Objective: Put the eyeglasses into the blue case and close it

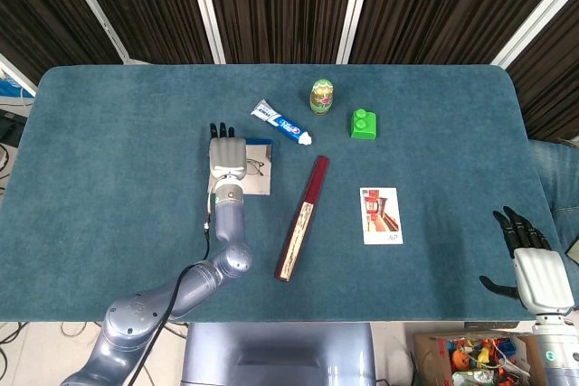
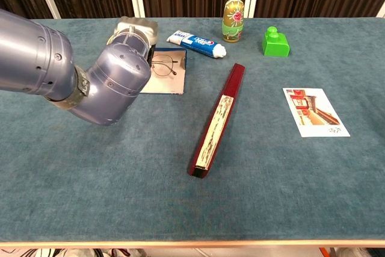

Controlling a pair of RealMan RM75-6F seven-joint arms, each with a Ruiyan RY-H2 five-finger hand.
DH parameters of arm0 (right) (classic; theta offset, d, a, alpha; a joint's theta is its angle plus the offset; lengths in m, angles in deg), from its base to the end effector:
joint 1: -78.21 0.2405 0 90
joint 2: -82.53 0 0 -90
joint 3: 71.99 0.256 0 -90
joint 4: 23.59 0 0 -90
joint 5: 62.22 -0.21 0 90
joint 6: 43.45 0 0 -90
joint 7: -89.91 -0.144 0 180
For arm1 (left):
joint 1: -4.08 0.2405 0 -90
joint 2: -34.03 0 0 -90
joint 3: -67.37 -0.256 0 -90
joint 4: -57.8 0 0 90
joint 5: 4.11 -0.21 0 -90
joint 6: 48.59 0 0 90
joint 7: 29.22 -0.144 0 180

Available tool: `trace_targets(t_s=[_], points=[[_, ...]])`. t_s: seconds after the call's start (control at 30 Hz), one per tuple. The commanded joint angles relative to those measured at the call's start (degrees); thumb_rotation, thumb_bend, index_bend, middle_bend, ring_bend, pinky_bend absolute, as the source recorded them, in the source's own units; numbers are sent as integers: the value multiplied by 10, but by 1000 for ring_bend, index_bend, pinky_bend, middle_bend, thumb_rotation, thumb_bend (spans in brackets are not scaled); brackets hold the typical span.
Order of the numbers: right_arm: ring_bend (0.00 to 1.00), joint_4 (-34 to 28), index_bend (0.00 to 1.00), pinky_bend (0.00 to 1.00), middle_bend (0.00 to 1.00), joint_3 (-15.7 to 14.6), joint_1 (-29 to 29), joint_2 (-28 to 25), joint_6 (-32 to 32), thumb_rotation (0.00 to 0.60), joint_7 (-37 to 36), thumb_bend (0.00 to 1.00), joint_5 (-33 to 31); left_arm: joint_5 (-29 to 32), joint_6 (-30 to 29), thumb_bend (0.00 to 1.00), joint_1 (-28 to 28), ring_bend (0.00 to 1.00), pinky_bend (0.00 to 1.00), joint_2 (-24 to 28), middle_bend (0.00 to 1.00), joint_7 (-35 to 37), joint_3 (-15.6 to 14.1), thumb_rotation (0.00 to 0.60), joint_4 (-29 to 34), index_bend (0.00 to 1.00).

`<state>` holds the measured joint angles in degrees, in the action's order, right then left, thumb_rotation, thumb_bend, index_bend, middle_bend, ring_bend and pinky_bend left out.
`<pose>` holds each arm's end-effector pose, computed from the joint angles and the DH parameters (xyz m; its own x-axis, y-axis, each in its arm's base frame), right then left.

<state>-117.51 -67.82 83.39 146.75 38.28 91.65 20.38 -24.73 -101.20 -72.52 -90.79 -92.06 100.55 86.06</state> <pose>-0.3131 -0.1868 0.1544 0.3877 -0.0394 0.9209 -0.9204 0.0384 0.3891 -0.0484 0.4585 -0.0981 0.6758 0.2298 0.7003 0.7101 0.0517 -0.7022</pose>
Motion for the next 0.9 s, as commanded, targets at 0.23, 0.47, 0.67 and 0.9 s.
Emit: trace_targets(t_s=[0.23, 0.47, 0.67, 0.9], points=[[89, -2, 38, 179, 0, 1, 0, -1, -4, 600, 2, 31, -6, -13, 28, 440, -10, 0, 0, -17, 152, 17, 17, 600, -45, 585], [90, -5, 37, 180, 0, 1, 1, -3, -8, 600, 5, 31, -11, -22, 49, 440, -20, 0, 0, -30, 151, 28, 30, 600, -75, 569], [89, -9, 38, 179, 0, -1, 2, -6, -13, 600, 8, 30, -14, -27, 58, 440, -27, 0, 0, -38, 144, 27, 39, 600, -93, 491], [89, -11, 38, 180, 0, -1, 2, -7, -14, 600, 9, 30, -15, -36, 56, 439, -29, 0, 0, -42, 143, 26, 48, 600, -103, 398]])
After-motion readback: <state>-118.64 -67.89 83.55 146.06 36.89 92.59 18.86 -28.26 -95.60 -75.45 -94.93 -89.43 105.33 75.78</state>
